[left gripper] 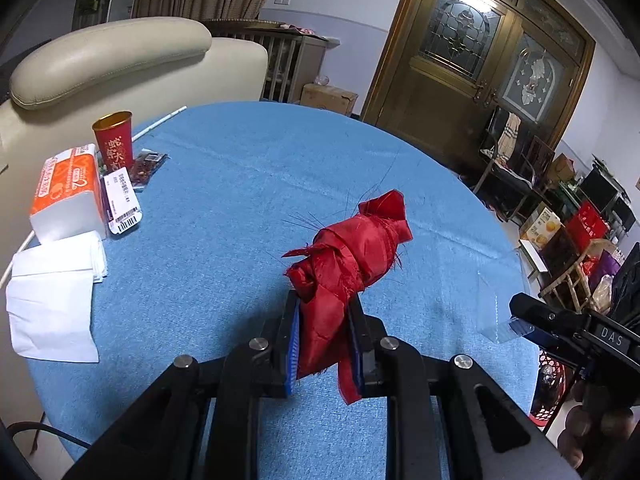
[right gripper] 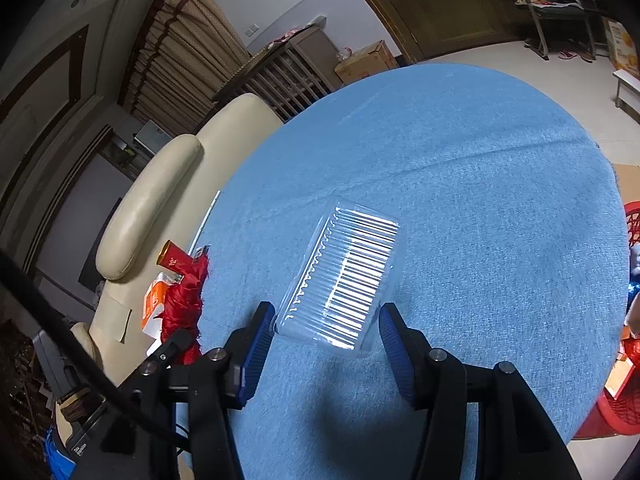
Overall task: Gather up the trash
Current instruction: 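Hold the red cloth and clear plastic box above the table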
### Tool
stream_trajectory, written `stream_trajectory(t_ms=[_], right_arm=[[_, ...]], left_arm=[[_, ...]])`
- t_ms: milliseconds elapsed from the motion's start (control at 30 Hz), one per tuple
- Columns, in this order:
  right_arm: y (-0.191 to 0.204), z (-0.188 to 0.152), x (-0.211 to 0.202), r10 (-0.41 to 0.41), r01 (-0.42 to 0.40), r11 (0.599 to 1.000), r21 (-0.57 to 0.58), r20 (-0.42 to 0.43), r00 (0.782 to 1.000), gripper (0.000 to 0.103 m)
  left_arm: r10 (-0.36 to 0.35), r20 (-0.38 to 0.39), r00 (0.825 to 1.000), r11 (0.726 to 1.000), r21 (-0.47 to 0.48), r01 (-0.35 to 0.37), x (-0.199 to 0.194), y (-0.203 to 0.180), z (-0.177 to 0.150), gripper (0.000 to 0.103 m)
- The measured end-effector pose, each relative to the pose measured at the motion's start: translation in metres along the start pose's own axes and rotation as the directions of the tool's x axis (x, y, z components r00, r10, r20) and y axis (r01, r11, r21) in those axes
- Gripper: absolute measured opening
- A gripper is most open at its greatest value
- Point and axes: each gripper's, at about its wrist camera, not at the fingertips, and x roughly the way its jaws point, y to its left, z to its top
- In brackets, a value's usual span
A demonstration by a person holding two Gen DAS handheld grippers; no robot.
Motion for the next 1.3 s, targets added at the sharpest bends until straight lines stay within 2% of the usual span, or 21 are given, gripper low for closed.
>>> stream_trajectory(t_ms=[500, 900, 1300], right_arm=[[0.0, -0.009, 0.0, 0.04, -0.04, 0.999, -0.007, -0.018, 0.999, 0.057], [-0.015, -0.012, 0.0, 0.031, -0.03, 0.999, 0.014, -0.019, 0.999, 0.057], [-0.001, -0.017, 0.01, 0.01, -0.011, 1.0, -0.022, -0.046, 0.999, 0.057]], left_arm=[[0.019, -0.003, 1.0, 1.0, 0.013, -0.019, -0.005, -0.012, -0.013, 0.022], [0.046, -0.037, 0.998, 0.999, 0.014, -0.045, 0.005, -0.018, -0.019, 0.022], [0.079, -0.069, 0.994, 0.997, -0.017, -0.08, 0.011, -0.007, -0.024, 0.022]])
